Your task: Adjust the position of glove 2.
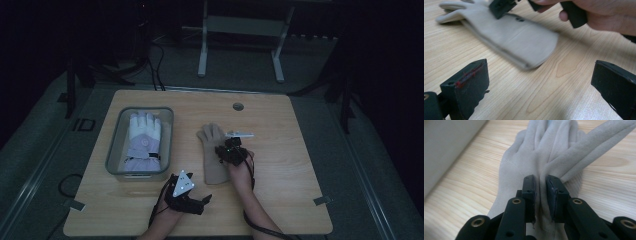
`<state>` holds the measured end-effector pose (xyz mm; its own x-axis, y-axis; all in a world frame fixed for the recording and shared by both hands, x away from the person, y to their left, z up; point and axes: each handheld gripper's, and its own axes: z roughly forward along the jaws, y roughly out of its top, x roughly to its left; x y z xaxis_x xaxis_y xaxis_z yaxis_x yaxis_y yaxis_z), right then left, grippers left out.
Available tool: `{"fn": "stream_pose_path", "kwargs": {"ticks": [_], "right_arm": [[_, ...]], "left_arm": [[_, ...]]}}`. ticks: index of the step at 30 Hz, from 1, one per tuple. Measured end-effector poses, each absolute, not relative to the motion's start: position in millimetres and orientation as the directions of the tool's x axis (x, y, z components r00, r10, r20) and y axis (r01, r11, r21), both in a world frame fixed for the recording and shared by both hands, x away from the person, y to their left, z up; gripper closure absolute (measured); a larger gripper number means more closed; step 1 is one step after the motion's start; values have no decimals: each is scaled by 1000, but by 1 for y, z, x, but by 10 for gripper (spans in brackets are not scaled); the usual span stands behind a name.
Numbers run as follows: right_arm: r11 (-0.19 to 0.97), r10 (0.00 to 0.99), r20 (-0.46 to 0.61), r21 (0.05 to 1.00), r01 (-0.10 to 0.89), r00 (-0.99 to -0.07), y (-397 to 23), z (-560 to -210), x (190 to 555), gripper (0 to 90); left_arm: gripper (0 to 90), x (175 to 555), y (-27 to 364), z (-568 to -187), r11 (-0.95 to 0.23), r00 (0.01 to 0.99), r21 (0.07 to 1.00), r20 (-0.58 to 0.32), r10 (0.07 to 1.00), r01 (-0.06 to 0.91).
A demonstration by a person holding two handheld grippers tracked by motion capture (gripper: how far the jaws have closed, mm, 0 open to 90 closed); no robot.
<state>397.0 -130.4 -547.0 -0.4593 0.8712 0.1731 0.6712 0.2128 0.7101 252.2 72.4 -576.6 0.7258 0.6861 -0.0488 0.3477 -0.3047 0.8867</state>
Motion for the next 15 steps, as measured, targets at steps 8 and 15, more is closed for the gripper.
{"fn": "stream_pose_path", "kwargs": {"ticks": [8, 15], "right_arm": [[191, 889, 172, 703, 685, -424, -159, -545, 395, 778], [183, 867, 205, 718, 671, -455, -169, -538, 390, 658]], "left_arm": [[19, 252, 72, -577, -307, 725, 885, -48, 687, 349], [19, 253, 73, -577, -303, 724, 886, -52, 688, 352]]}}
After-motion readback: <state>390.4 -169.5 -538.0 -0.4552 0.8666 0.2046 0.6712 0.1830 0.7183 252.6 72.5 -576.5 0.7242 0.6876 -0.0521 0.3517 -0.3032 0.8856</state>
